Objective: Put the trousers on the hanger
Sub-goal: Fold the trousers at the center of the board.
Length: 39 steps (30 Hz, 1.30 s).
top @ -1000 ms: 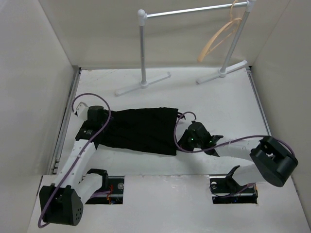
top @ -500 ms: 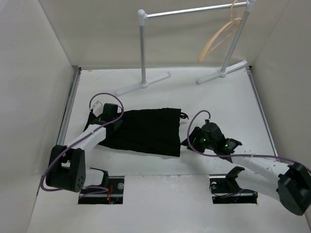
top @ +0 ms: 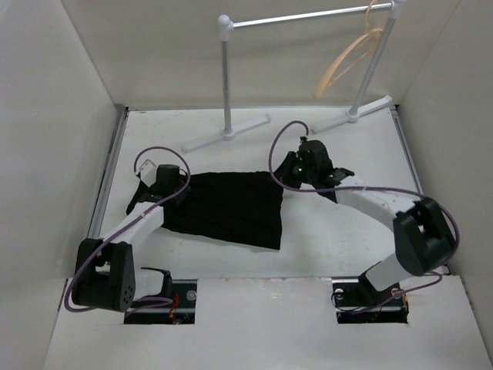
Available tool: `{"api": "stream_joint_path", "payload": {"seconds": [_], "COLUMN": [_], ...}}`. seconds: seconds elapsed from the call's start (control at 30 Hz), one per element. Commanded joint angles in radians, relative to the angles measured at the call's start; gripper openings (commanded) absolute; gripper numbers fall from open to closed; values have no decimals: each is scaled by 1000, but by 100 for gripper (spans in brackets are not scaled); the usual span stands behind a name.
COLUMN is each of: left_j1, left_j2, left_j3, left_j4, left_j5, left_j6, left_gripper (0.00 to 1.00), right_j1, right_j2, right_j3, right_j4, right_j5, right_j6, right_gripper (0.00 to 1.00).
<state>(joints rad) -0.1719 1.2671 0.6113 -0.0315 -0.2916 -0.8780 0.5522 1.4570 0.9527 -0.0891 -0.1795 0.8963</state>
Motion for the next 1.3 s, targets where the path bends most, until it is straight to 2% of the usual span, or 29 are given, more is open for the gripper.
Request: {"api": "stream_joint_path", "payload": {"seconds": [0.0, 0.2, 0.4, 0.47, 0.6, 0.73, 0.83, 0.97, 1.03, 1.13, 1.27], "left_j1": [19, 99, 99, 93, 65, -20, -138, -339, -410, -444, -390], "left_j2": [-61, -86, -150, -169, -244, -276, -207, -25, 56, 150, 230], "left_j3": [-28, -88, -84, -59, 4, 80, 126, 200, 238, 274, 260], "left_j4": [18, 9, -36, -62, -132, -177, -157, -58, -6, 33, 38], "left_j5": [-3, 40, 46, 48, 57, 37, 25, 6, 12, 12, 3], "left_j6": [19, 31, 37, 42, 34, 19, -16, -52, -52, -44, -26], "left_gripper": [42, 43, 44, 44, 46, 46, 43, 38, 38, 38, 39], "right_j1": [-40, -145, -174, -176, -174, -157, -67, 79, 120, 150, 151], "right_j2": [149, 387, 460, 436, 278, 94, -19, -141, -162, -133, -64], "right_j3": [61, 148, 248, 262, 209, 80, -55, -243, -316, -417, -494], "right_j4": [95, 140, 134, 123, 105, 68, 78, 147, 190, 262, 322], "right_j5": [-41, -43, -48, -57, -60, -49, -38, 37, 54, 63, 69], "right_j6": [-11, 49, 58, 56, 20, 4, 18, 105, 144, 199, 223], "right_gripper": [23, 17, 18, 22, 39, 45, 40, 19, 16, 16, 15]}}
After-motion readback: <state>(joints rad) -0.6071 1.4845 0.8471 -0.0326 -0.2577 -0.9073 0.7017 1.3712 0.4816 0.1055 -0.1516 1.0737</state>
